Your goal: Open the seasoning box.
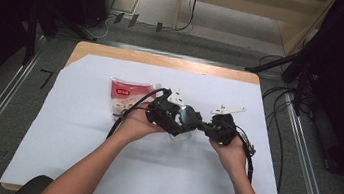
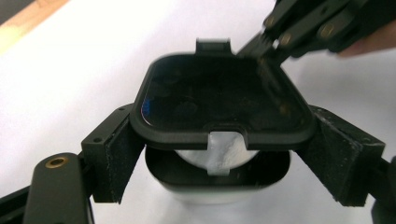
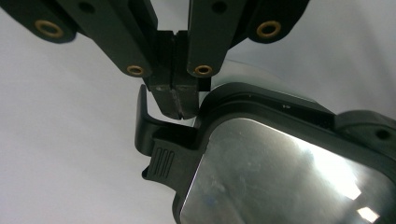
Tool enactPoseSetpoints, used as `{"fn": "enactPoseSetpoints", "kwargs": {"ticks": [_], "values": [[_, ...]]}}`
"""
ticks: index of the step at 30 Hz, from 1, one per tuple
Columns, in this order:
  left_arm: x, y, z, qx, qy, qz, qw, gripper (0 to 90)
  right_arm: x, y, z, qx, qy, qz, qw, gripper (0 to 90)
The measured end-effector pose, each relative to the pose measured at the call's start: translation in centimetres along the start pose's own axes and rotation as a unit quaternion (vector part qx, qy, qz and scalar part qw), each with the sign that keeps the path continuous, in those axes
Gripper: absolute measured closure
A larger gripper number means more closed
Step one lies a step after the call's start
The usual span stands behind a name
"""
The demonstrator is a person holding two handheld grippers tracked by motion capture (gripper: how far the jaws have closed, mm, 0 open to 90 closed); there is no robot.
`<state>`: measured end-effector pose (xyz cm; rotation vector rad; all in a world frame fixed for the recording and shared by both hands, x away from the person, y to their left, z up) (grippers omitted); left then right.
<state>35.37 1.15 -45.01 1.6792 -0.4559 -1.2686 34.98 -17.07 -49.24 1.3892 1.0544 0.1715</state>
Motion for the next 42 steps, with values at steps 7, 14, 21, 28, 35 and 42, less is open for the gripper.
{"fn": "enactPoseSetpoints", "kwargs": {"ticks": [7,14,21,28,35,42], "values": [[0.0,0.9,0.0,0.001,-0.003,-0.009,1.0000,19.2,0.1,0.0,-0.1,-0.002,-0.001,-0.002,1.0000,90.0],[-0.4,2.3,-0.1,-0.012,-0.025,0.023,0.9993,45.2,0.0,-0.1,-0.2,0.013,0.007,0.004,0.9999,90.0],[-0.3,2.9,0.1,0.000,-0.050,0.013,0.9987,57.7,0.1,-0.2,-0.3,0.014,0.010,0.004,0.9998,90.0],[0.1,3.7,0.2,-0.001,-0.062,0.002,0.9981,72.4,0.2,-0.5,-0.4,0.019,0.014,0.004,0.9997,90.0],[0.6,3.8,0.7,0.000,-0.080,-0.005,0.9968,76.7,0.1,-0.9,-0.5,0.029,0.014,0.005,0.9995,90.0],[1.2,4.2,1.0,0.003,-0.091,-0.012,0.9958,78.8,0.0,-1.1,-0.6,0.035,0.014,0.005,0.9993,90.0]]}}
Point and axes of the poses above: each handheld gripper's, and its own axes: x roughly forward along the jaws, y roughly out of its top, z roughly to its right, the point moved 3 cm from there along x, roughly forward along the jaws, and after that the axes turned 13 degrees about z, right-handed, at the moved point
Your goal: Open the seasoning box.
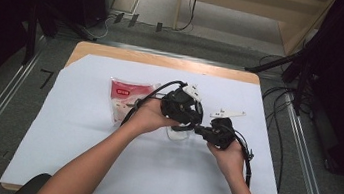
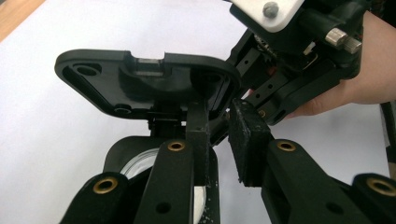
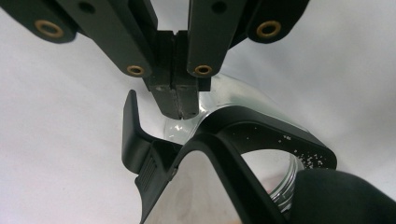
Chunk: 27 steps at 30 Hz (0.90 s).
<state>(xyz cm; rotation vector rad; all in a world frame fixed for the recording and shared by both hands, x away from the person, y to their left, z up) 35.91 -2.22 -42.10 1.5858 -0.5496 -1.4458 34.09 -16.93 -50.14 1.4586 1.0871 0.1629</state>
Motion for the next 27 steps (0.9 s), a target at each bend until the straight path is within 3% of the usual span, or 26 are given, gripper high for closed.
{"fn": "enactPoseSetpoints", "kwargs": {"ticks": [10,17,23,27], "values": [[0.7,0.3,-0.1,0.005,-0.008,-0.003,1.0000,78.0,0.0,-0.3,0.0,0.014,-0.001,0.004,0.9999,90.0],[0.4,0.1,-0.3,-0.016,-0.008,0.004,0.9998,73.4,-0.2,-0.4,0.2,0.019,-0.004,0.007,0.9998,90.0],[-1.2,-0.3,-0.6,-0.038,0.001,0.014,0.9992,62.3,-1.5,-0.1,1.0,0.032,-0.008,0.021,0.9992,90.0],[-2.1,-0.6,-0.7,-0.051,-0.003,0.025,0.9984,50.6,-2.0,-0.2,0.8,0.026,-0.007,0.022,0.9994,86.8]]}}
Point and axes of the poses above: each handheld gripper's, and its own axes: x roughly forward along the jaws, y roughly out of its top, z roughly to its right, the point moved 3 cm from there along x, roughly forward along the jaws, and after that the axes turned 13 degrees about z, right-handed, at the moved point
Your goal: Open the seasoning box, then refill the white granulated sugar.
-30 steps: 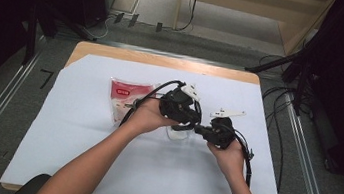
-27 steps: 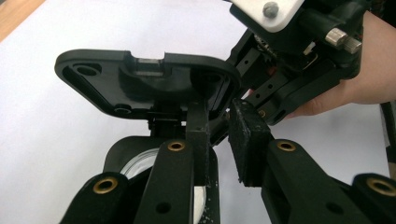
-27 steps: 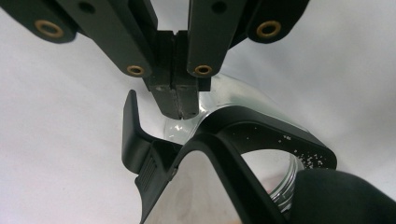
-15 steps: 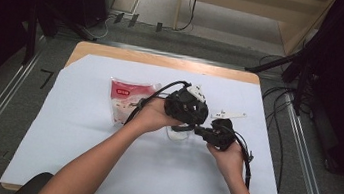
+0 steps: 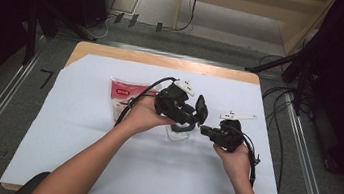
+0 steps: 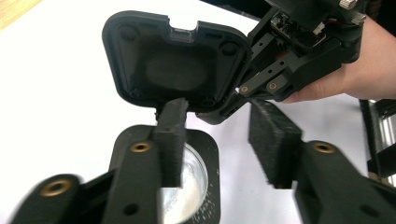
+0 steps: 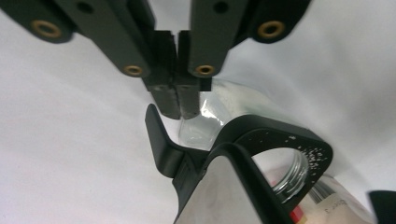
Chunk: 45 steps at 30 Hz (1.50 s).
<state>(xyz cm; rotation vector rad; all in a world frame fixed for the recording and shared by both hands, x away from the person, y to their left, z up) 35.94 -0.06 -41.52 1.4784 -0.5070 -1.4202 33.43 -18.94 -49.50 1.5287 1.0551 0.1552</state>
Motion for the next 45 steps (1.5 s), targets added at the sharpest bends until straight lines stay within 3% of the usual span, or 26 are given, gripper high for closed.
{"fn": "enactPoseSetpoints", "kwargs": {"ticks": [5,7,12,16,20,23,36,45], "values": [[-1.0,-0.7,0.0,-0.004,0.008,-0.001,1.0000,44.7,-0.9,-0.1,-0.6,-0.009,0.007,0.002,0.9999,80.5],[-1.5,-1.1,0.1,-0.008,0.005,-0.004,1.0000,44.3,-1.4,-0.1,-0.9,-0.008,0.016,0.005,0.9998,74.5],[-2.5,-2.3,0.1,-0.021,0.020,-0.014,0.9995,44.5,-2.4,-0.7,-1.7,-0.012,0.030,0.009,0.9994,62.0],[-3.3,-2.9,0.0,-0.031,0.011,-0.007,0.9994,44.6,-3.0,-1.1,-2.5,-0.011,0.032,0.002,0.9994,53.3],[-4.2,-3.3,-0.1,-0.035,0.008,0.007,0.9993,44.8,-3.3,-1.6,-3.2,-0.017,0.032,-0.003,0.9993,50.7],[-4.9,-3.7,-0.2,-0.040,0.016,0.003,0.9991,45.2,-3.5,-1.7,-3.4,-0.021,0.030,-0.007,0.9993,50.2],[-7.5,-5.2,-0.2,-0.038,0.014,0.000,0.9992,43.7,-3.0,-1.4,-2.9,-0.026,0.029,0.000,0.9992,48.0],[-10.3,-5.9,-1.0,-0.056,0.027,-0.001,0.9981,44.7,-3.0,-1.1,-2.6,-0.028,0.027,0.007,0.9992,47.3]]}}
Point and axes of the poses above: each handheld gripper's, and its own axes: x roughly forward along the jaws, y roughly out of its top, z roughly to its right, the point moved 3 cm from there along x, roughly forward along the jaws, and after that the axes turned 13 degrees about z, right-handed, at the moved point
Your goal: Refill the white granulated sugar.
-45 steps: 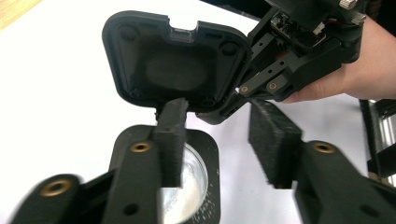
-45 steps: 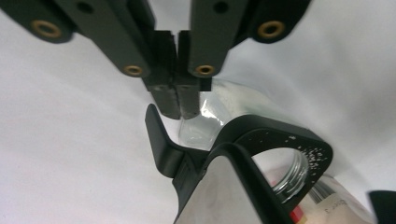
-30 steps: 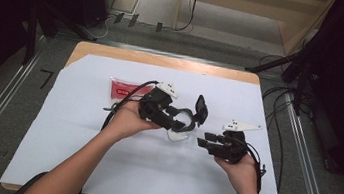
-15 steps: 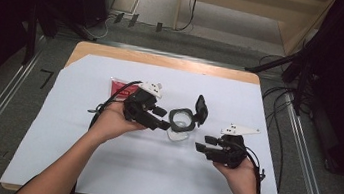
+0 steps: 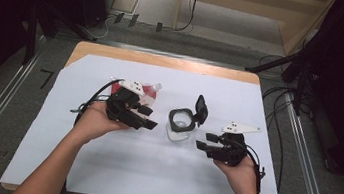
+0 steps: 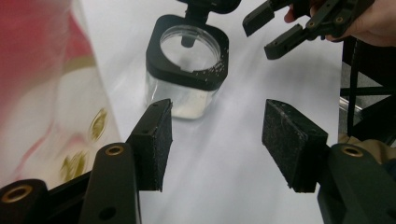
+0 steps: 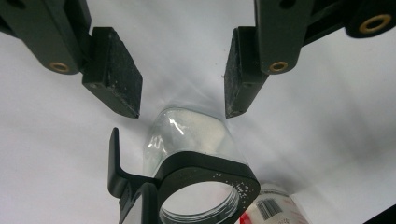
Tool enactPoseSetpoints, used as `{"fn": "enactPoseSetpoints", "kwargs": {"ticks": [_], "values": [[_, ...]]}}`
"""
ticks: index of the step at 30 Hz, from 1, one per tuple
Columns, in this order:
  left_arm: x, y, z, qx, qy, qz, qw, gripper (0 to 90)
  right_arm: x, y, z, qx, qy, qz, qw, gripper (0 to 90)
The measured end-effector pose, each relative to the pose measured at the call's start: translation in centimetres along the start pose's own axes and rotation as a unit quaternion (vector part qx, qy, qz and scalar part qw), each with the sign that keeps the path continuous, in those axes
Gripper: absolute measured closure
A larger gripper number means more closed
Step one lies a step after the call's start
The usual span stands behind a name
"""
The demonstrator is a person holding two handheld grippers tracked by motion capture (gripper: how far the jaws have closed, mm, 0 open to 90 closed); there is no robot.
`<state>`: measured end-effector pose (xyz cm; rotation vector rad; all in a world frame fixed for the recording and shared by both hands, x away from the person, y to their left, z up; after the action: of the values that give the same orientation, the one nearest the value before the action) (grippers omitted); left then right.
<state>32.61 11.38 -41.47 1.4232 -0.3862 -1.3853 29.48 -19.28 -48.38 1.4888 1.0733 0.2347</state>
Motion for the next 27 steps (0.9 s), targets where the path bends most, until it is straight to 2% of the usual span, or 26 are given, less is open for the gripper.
{"fn": "enactPoseSetpoints", "kwargs": {"ticks": [3,10,14,15,17,19,20,22,27], "values": [[-0.9,0.0,-0.3,-0.008,-0.005,0.007,0.9999,47.1,0.0,-0.1,0.1,0.000,0.000,0.000,1.0000,47.3],[-3.0,-0.1,-1.2,-0.016,0.010,0.013,0.9997,48.2,0.4,-0.1,0.2,0.005,0.004,-0.004,1.0000,47.4],[-4.3,-0.3,-1.5,-0.011,0.025,0.002,0.9996,47.7,0.6,-0.1,0.1,0.006,0.012,-0.006,0.9999,49.8],[-4.6,-0.4,-1.7,-0.014,0.018,0.004,0.9997,47.8,0.7,-0.1,0.0,0.004,0.014,-0.008,0.9999,49.9],[-5.3,-0.5,-1.9,-0.014,0.028,0.007,0.9995,47.8,0.9,-0.1,-0.1,0.001,0.016,-0.009,0.9998,49.9],[-5.9,-0.7,-2.1,-0.021,0.028,0.010,0.9993,47.9,1.1,-0.1,-0.2,0.000,0.017,-0.012,0.9998,49.8],[-6.2,-0.8,-2.2,-0.020,0.036,0.014,0.9991,47.9,1.2,-0.1,-0.2,0.000,0.018,-0.012,0.9998,49.8],[-6.7,-0.9,-2.3,-0.020,0.035,0.015,0.9991,47.8,1.3,-0.1,-0.2,-0.004,0.019,-0.012,0.9997,49.7],[-8.1,-1.2,-2.6,-0.025,0.050,0.022,0.9982,47.7,1.6,0.1,-0.1,-0.004,0.020,-0.012,0.9997,49.6]]}}
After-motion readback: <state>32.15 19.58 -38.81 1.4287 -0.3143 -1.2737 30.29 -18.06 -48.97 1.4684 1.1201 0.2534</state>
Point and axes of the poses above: each handheld gripper's, and its own axes: x roughly forward along the jaws, y roughly out of its top, z roughly to its right, the point moved 3 cm from there along x, roughly forward along the jaws, and after that the axes turned 13 degrees about z, right-handed, at the moved point
